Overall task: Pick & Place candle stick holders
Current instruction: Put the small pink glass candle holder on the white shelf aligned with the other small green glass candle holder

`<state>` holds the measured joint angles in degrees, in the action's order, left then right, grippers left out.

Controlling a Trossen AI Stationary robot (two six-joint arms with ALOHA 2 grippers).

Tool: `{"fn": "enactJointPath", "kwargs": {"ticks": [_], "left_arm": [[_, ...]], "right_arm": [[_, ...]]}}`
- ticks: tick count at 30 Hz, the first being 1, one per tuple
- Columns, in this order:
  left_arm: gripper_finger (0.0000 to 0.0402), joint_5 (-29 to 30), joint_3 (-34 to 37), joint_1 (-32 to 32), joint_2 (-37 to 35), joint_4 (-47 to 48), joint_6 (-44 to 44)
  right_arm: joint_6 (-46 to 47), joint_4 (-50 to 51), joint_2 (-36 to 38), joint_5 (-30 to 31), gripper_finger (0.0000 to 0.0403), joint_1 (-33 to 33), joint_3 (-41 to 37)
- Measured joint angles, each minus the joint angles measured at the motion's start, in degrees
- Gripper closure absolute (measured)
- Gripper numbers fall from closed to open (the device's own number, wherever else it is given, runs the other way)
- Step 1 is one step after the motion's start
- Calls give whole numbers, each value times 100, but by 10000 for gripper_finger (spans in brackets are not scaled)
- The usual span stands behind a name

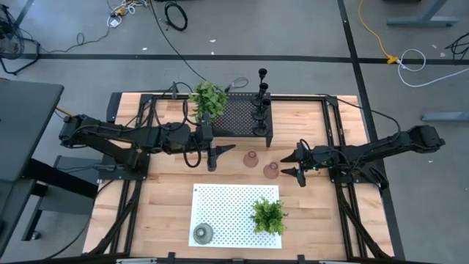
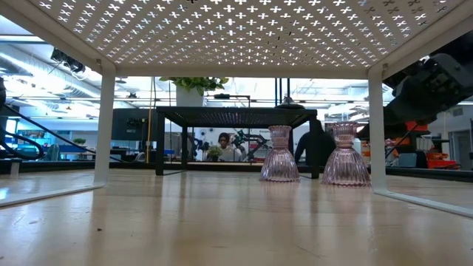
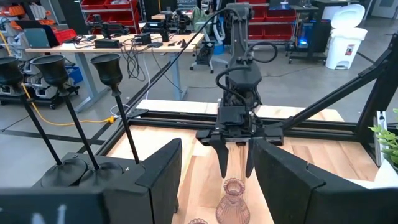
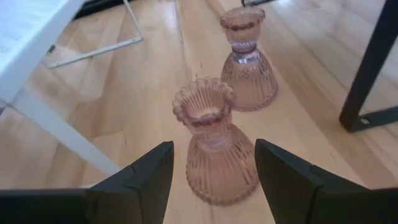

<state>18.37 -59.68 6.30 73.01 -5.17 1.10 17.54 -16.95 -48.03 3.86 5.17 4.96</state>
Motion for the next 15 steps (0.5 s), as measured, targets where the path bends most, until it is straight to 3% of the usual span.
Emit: {"fn": "enactJointPath", "kwargs": {"ticks": [15], "left_arm": [[200, 0, 0, -1, 0, 65, 2]], "right_arm": [[-166, -1171, -1155, 410, 179, 284, 2]]}}
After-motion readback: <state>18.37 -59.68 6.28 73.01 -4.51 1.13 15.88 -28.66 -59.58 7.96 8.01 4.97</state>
